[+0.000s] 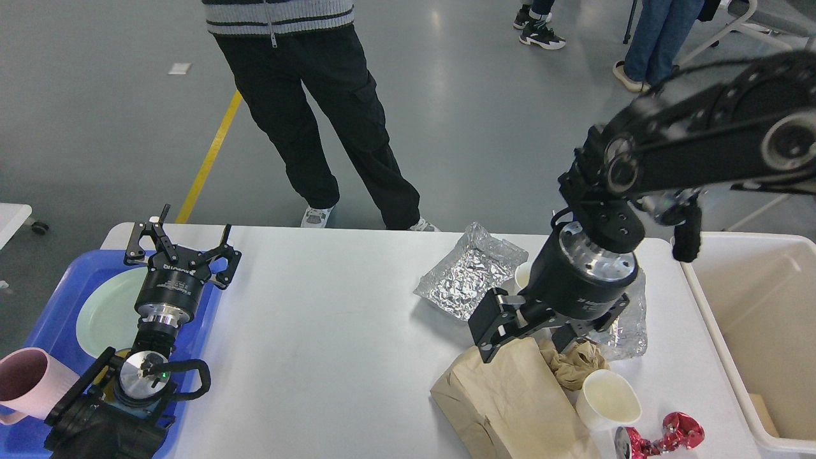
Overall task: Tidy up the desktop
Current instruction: 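Swing the right gripper over the table down to the brown paper bag, then grasp the brown paper bag with the right gripper and lift it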
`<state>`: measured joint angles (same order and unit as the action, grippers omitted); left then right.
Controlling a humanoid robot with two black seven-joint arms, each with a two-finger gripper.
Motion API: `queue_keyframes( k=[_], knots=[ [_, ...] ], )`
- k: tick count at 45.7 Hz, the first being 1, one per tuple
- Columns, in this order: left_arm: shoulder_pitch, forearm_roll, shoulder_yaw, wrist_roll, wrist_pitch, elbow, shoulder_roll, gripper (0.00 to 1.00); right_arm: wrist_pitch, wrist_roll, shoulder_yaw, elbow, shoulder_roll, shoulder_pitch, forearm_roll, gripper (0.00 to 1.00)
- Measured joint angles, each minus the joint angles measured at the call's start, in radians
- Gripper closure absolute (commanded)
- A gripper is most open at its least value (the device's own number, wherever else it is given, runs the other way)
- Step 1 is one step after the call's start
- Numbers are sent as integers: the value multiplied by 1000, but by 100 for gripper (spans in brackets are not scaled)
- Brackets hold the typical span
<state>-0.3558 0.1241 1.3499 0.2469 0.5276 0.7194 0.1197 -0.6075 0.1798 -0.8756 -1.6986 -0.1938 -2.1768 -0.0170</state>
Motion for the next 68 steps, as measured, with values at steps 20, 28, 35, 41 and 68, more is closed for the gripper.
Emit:
queue_keyframes(
  k=[20,28,35,41,68],
  knots=[
    [0,0,0,0,0,0,0,4,380,7,29,91,128,430,195,8],
    [0,0,0,0,0,0,0,4,439,7,19,204,211,576,230,8],
    [0,-1,0,0,0,0,0,4,511,7,-27,282,276,656,240,8],
    [0,0,0,0,0,0,0,4,560,7,-61,316,298,690,253,8],
    [0,0,0,0,0,0,0,4,590,9,-92,318,308,727,299,100]
  ],
)
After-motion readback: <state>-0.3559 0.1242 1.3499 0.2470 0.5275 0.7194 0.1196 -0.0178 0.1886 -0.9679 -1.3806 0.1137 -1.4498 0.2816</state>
